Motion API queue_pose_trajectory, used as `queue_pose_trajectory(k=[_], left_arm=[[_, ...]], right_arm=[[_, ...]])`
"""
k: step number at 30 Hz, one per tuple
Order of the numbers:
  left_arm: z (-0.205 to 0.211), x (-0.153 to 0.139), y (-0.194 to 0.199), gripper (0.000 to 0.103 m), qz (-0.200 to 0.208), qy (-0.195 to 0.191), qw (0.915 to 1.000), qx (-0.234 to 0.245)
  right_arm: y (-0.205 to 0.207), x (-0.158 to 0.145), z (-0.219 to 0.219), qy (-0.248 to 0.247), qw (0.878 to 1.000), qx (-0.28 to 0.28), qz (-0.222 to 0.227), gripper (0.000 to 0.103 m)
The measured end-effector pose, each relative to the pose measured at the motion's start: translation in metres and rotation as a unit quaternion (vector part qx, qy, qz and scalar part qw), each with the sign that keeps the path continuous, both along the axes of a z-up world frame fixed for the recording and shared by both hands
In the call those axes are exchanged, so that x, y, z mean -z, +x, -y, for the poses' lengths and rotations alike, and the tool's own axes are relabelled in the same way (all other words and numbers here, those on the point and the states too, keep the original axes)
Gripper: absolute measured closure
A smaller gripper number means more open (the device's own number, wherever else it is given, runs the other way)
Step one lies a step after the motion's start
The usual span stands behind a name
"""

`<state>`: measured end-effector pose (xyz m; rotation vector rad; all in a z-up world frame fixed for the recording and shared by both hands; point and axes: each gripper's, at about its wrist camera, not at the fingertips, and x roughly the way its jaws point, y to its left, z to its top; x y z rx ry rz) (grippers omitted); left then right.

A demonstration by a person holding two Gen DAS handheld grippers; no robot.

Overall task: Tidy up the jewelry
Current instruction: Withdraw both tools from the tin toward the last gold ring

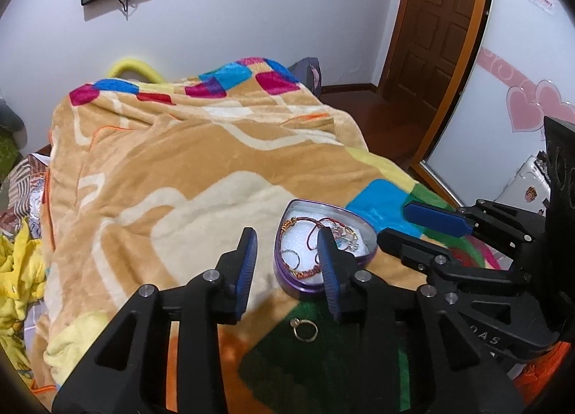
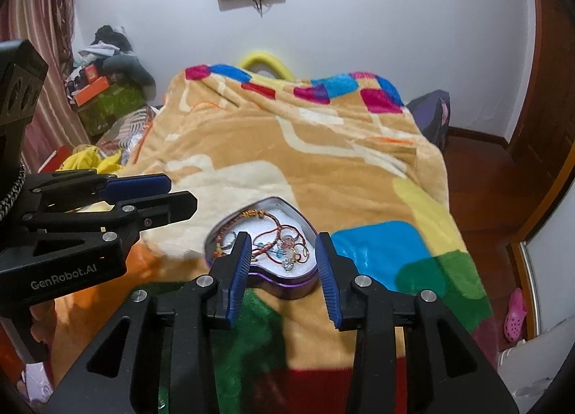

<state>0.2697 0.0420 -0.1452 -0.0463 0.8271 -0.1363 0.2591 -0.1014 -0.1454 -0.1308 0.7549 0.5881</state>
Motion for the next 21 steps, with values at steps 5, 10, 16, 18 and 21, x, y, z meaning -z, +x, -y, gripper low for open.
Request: queue_pose_trajectory(k=[5, 10, 16, 18, 21], left_arm=[[-0.004, -0.019, -0.024, 0.060, 0.018, 0.002, 0.9998, -0.004], [-0.008, -0.032, -0.051, 0.055, 0.028, 0.003, 0.9996, -0.009], [-0.015, -0.036, -0.080, 0.052, 0.028, 0.008, 0.9994, -0.016], [-0.017, -0.035, -0.089, 0.051, 0.025, 0.008, 0.9995, -0.016], [-0.018, -0.030, -0.098, 0.051, 0.018, 0.015, 0.9996, -0.016]], right_arm=[[-0.021, -0.016, 0.005, 0.005, 1.000, -0.001, 0.021, 0.069], [-0.045, -0.025, 0.006, -0.006, 0.999, -0.003, 0.044, 0.069], [-0.067, -0.025, 0.005, -0.001, 0.999, -0.012, 0.041, 0.069], [-0.072, -0.022, 0.005, -0.001, 0.999, -0.015, 0.037, 0.069], [-0.079, -0.014, 0.003, -0.004, 0.999, -0.023, 0.025, 0.069]])
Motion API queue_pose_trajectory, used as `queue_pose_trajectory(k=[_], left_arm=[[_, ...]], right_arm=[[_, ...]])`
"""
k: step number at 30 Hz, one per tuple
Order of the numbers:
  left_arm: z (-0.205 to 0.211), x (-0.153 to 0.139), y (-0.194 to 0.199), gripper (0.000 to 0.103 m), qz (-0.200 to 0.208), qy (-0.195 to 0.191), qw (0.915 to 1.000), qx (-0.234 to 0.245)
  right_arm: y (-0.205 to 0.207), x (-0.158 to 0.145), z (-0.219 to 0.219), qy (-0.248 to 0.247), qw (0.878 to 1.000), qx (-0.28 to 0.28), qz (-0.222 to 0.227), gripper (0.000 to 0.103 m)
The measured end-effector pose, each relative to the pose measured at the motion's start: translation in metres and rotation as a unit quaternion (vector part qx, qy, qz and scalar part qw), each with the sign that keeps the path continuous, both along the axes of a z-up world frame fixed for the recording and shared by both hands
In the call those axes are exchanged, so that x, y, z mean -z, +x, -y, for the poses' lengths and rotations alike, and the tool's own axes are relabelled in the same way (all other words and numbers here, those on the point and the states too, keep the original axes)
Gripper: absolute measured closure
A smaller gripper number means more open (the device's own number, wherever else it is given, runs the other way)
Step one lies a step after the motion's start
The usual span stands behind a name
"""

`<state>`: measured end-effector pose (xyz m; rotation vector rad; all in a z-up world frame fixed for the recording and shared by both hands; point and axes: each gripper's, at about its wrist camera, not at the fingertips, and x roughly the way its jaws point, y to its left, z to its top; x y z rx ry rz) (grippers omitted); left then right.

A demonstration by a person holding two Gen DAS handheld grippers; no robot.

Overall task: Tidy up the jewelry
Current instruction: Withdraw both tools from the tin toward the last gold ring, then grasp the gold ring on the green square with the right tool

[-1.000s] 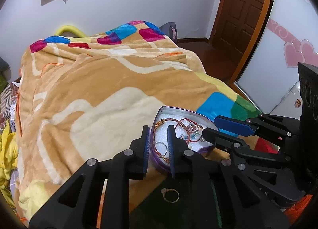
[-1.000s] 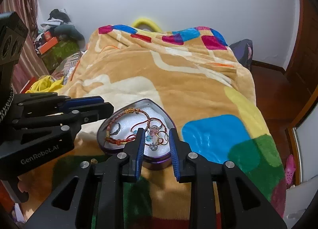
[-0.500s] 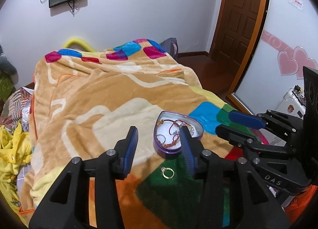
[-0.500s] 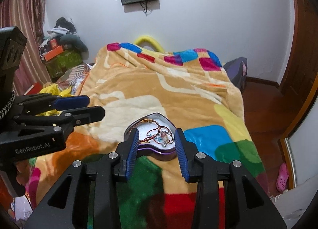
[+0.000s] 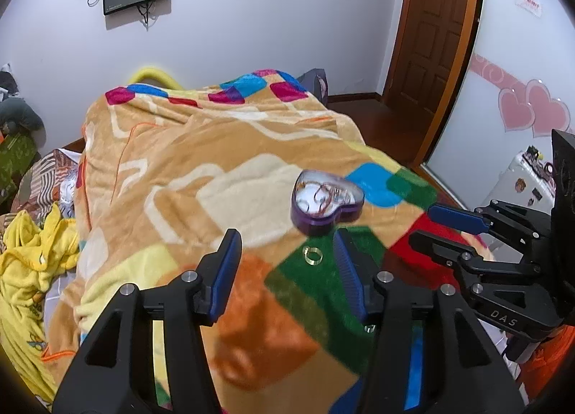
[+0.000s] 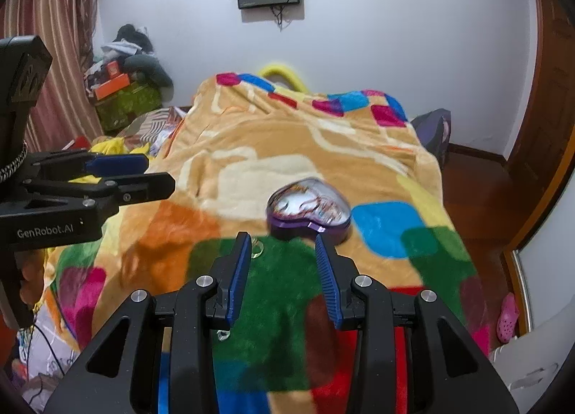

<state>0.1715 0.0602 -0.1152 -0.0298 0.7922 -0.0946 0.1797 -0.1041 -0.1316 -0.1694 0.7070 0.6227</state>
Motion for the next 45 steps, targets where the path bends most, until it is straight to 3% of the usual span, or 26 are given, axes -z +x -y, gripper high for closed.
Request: queue_pose_trajectory(k=[14, 18, 20, 24, 30, 42, 45], left_arm=[[-0.001, 0.038, -0.023, 0.051, -0.050, -0.002, 0.9987, 0.002], [-0.003, 0.046, -0.024, 0.051, -0.063, -0.008, 0.9980, -0.001], [-0.003, 0.050, -0.023, 0.051, -0.069, -0.009, 0.9976, 0.000], [-0.003, 0.058, -0.020, 0.051, -0.077, -0.008, 0.9970, 0.000], [0.000, 0.064, -0.009, 0.051, -0.086, -0.004, 0.9963, 0.004], [0.016, 0.079, 0.039, 0.051, -0.102, -0.018, 0.9943, 0.025], [0.021, 0.088, 0.054, 0.057, -0.117, -0.030, 0.9922, 0.031]], right_arm=[[-0.028, 0.060, -0.025, -0.032, 0.996, -0.052, -0.072, 0.070], [-0.029, 0.072, -0.030, -0.042, 0.993, -0.064, -0.093, 0.083], [-0.029, 0.076, -0.031, -0.047, 0.992, -0.067, -0.096, 0.085], [-0.030, 0.078, -0.029, -0.044, 0.992, -0.069, -0.095, 0.093], [-0.027, 0.073, -0.024, -0.034, 0.994, -0.064, -0.084, 0.093], [0.016, 0.045, 0.011, 0.003, 0.999, 0.006, -0.050, 0.093], [0.026, 0.042, 0.018, 0.011, 0.999, 0.018, -0.046, 0.093]])
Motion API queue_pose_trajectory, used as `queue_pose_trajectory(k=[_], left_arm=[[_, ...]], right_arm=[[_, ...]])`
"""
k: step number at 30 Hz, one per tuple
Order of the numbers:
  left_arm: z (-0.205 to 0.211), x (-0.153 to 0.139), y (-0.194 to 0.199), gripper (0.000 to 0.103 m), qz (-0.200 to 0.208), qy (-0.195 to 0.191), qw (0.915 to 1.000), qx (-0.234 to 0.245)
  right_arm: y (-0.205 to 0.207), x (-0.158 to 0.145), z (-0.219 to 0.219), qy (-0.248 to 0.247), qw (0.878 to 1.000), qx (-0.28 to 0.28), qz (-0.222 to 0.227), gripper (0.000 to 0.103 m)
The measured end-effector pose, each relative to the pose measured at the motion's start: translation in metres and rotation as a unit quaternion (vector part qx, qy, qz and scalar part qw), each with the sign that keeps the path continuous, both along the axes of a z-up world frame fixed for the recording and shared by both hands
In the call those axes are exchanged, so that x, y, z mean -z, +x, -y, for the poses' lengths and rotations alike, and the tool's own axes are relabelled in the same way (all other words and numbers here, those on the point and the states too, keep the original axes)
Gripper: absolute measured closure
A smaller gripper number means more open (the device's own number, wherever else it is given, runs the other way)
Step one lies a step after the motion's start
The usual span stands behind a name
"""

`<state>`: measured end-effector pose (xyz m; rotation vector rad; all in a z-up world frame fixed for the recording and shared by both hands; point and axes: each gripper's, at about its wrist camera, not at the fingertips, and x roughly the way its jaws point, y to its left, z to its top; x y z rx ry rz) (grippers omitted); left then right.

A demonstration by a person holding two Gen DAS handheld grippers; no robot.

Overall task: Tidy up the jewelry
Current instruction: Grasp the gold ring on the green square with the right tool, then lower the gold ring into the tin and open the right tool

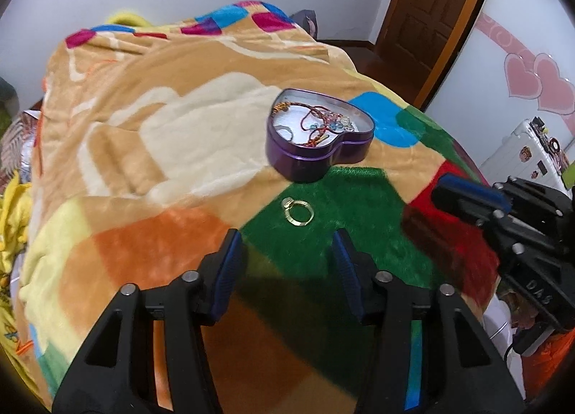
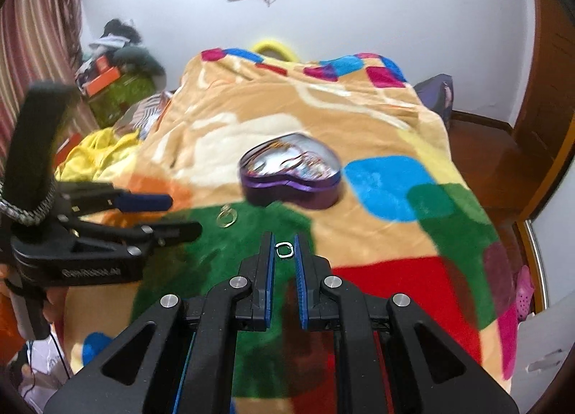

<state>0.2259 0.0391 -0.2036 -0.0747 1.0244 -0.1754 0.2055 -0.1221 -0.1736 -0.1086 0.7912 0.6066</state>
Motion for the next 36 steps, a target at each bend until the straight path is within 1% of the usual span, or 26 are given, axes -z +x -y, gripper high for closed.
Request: queue_pose_trajectory(k=[4, 6, 8, 11, 12, 15, 22, 27, 36], left_arm=[[0.009, 0.011, 0.017, 0.070, -0.017, 0.000, 0.9998, 0.010], [0.012, 0.016, 0.023, 0.073, -0.023, 0.004, 0.9996, 0.013], [0.013, 0.021, 0.027, 0.075, -0.029, 0.005, 0.9995, 0.013], [0.010, 0.025, 0.029, 0.078, -0.031, -0.006, 0.9995, 0.005], [0.009, 0.026, 0.029, 0.084, -0.030, -0.008, 0.9995, 0.003], [0.005, 0.025, 0.026, 0.084, -0.024, -0.015, 0.9996, 0.003], [0.004, 0.011, 0.018, 0.084, -0.001, -0.003, 1.0000, -0.004], [0.002, -0.013, 0.014, 0.084, 0.031, 0.001, 0.9995, -0.007], [0.002, -0.055, 0.023, 0.084, 0.086, 0.003, 0.9962, -0.011]], right_arm=[[0.009, 0.000, 0.005, 0.004, 1.000, 0.007, 0.001, 0.093], [0.013, 0.001, 0.005, 0.006, 1.000, 0.008, -0.001, 0.093], [0.015, 0.002, 0.005, 0.006, 1.000, 0.007, -0.002, 0.093], [0.018, 0.003, 0.005, 0.007, 1.000, 0.004, -0.003, 0.093], [0.018, 0.003, 0.005, 0.007, 1.000, 0.003, -0.003, 0.093], [0.020, 0.003, 0.004, 0.009, 1.000, 0.003, -0.005, 0.093], [0.022, -0.003, 0.005, 0.016, 1.000, 0.005, 0.001, 0.093], [0.026, -0.013, 0.005, 0.022, 1.000, 0.009, 0.013, 0.093], [0.037, -0.038, -0.001, 0.037, 0.998, 0.010, 0.042, 0.093]])
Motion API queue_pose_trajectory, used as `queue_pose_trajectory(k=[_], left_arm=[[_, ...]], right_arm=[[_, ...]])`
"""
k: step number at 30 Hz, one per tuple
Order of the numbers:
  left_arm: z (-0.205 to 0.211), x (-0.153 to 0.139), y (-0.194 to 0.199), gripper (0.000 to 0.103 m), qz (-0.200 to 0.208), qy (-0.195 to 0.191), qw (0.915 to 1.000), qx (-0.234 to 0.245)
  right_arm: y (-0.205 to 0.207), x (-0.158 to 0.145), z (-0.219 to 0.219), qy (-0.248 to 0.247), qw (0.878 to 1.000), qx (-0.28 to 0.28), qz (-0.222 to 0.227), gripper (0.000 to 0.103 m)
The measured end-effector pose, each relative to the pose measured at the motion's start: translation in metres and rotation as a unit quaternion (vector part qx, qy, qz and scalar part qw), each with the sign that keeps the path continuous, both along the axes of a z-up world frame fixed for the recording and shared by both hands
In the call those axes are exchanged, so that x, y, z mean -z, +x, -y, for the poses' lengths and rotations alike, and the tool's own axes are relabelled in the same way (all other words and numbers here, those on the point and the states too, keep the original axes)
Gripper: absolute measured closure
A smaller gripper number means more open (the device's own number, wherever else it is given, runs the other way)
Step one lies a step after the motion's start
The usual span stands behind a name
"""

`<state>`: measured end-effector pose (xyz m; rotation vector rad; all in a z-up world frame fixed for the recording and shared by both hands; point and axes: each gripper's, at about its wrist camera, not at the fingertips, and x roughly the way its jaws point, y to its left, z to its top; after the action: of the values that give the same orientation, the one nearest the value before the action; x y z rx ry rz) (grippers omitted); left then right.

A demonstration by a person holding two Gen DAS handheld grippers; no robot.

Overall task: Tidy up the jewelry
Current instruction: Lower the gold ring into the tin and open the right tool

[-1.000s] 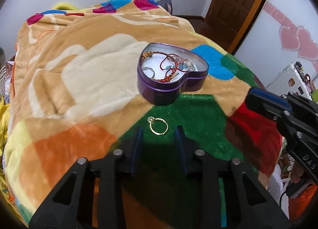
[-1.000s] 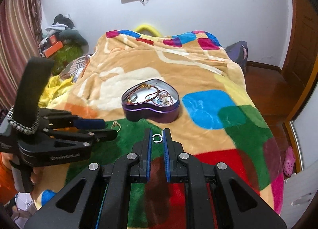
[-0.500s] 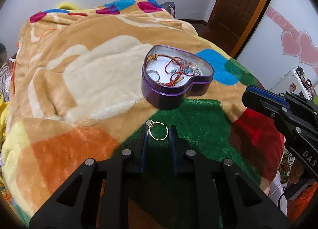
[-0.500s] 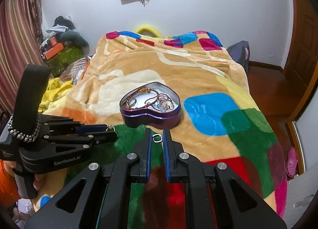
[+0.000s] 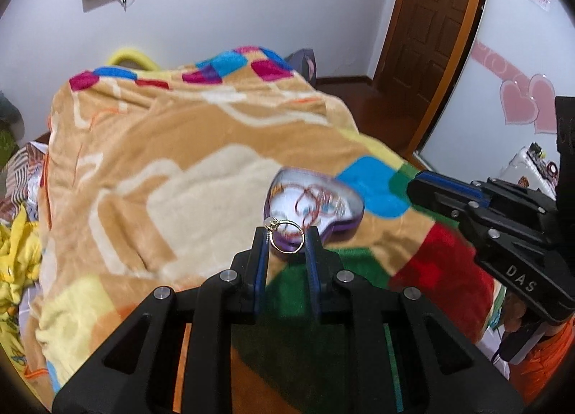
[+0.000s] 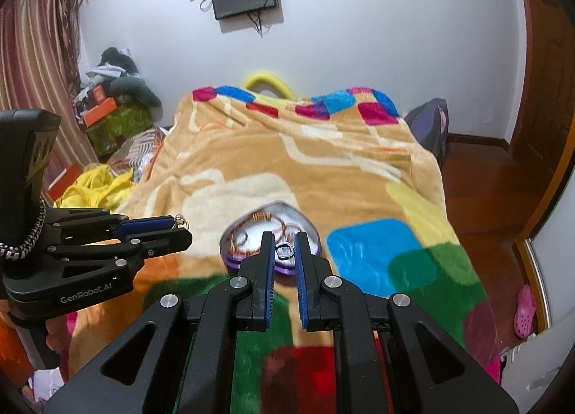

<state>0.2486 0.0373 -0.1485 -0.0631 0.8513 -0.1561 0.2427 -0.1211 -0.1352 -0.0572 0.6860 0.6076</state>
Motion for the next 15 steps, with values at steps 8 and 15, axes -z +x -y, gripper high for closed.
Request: queue_pose_trajectory(k=[8, 15], left_arm=[[0.000, -0.012, 0.010, 0.084, 0.022, 0.006, 0.9997, 0.000], [0.000, -0.003, 0.020, 0.084, 0.014, 0.003, 0.9999, 0.003]], right_arm=[[0.009, -0.012, -0.009, 0.016, 1.000, -0.003, 0.016, 0.093], [0.019, -0.006, -0.019, 0.021, 1.000, -0.008, 0.008, 0.093]])
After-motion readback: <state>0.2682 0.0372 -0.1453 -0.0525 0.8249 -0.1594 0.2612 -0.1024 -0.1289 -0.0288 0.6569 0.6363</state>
